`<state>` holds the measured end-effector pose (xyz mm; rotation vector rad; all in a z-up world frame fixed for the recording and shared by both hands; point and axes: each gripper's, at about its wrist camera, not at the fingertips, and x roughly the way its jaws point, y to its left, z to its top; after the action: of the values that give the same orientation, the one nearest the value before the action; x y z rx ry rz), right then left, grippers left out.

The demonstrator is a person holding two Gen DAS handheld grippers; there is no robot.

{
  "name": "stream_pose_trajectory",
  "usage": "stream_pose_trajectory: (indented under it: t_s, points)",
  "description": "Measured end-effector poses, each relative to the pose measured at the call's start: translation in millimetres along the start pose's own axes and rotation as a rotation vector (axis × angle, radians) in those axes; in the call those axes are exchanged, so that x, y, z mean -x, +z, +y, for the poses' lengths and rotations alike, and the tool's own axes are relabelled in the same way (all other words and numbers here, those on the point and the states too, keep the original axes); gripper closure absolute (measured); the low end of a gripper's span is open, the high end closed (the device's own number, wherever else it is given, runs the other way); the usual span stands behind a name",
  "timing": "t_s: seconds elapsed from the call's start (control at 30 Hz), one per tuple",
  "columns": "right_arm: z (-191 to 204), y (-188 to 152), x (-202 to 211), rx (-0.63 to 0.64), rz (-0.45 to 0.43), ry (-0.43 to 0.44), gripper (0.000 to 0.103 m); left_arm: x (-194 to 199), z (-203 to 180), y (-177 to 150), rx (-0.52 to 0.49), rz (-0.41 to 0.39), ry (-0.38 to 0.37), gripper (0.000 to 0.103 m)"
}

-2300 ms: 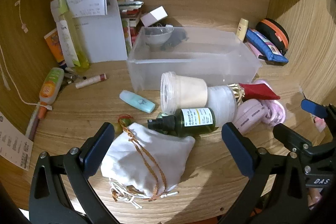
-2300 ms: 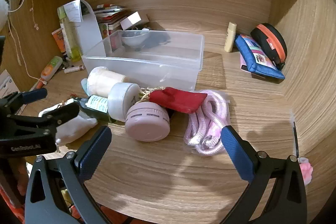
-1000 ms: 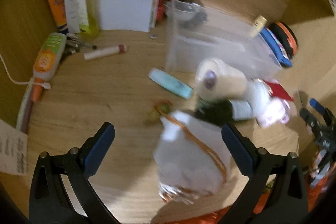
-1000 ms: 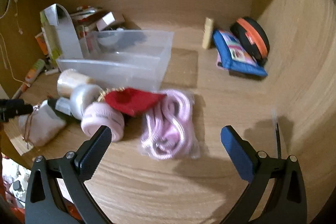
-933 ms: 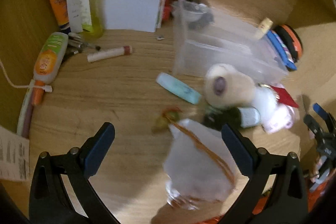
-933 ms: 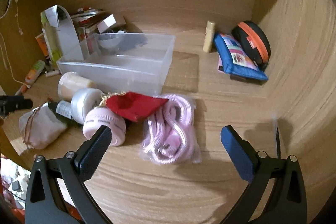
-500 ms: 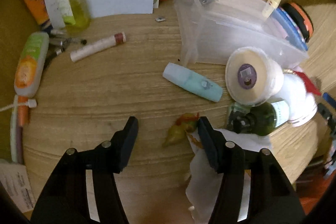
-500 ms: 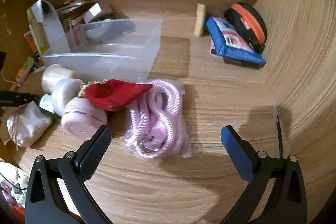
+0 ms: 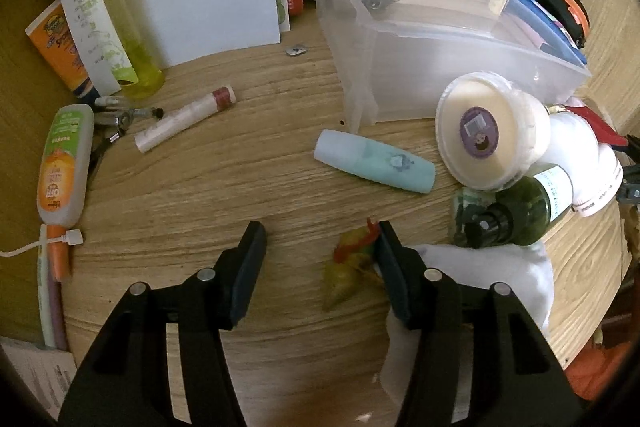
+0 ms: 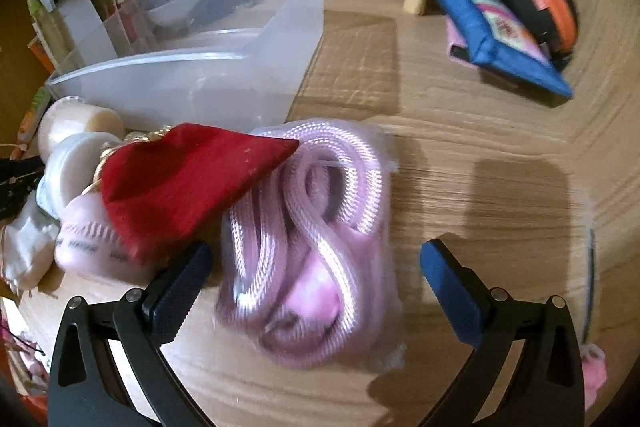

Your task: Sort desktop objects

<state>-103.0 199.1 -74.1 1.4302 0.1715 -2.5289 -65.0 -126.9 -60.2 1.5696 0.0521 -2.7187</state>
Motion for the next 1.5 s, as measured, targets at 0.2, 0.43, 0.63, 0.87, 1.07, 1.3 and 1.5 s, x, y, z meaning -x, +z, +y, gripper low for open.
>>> stream_pose_trajectory:
  t_s: [0.2, 0.43, 0.63, 0.87, 1.07, 1.3, 1.5]
  points:
    - [4, 0, 1, 0.022, -0.023, -0.012, 0.015, 4, -3, -4, 0.004, -0.002, 0.006, 0.066]
    - [5, -1, 4, 0.019, -0.045, -0.013, 0.041, 12, 14, -13, 0.091, 0.004, 0.006, 0.099]
    - [-1, -3, 12, -0.026, -0.071, -0.009, 0.048, 26, 26, -19, 0.186, -0.033, -0.031, 0.1]
    - [-14, -9, 37, -0.068, -0.123, -0.012, 0.048, 50, 34, -8, 0.273, -0.087, -0.08, 0.1]
    - [-24, -18, 56, -0.093, -0.16, 0.007, 0.048, 41, 36, -26, 0.312, 0.03, -0.082, 0.089]
    - [-26, -24, 58, -0.088, -0.153, 0.03, 0.048, 44, 32, -54, 0.359, 0.068, -0.042, 0.047]
    - [-24, -27, 55, -0.094, -0.148, 0.036, 0.048, 36, 14, -43, 0.265, 0.057, -0.002, 0.038]
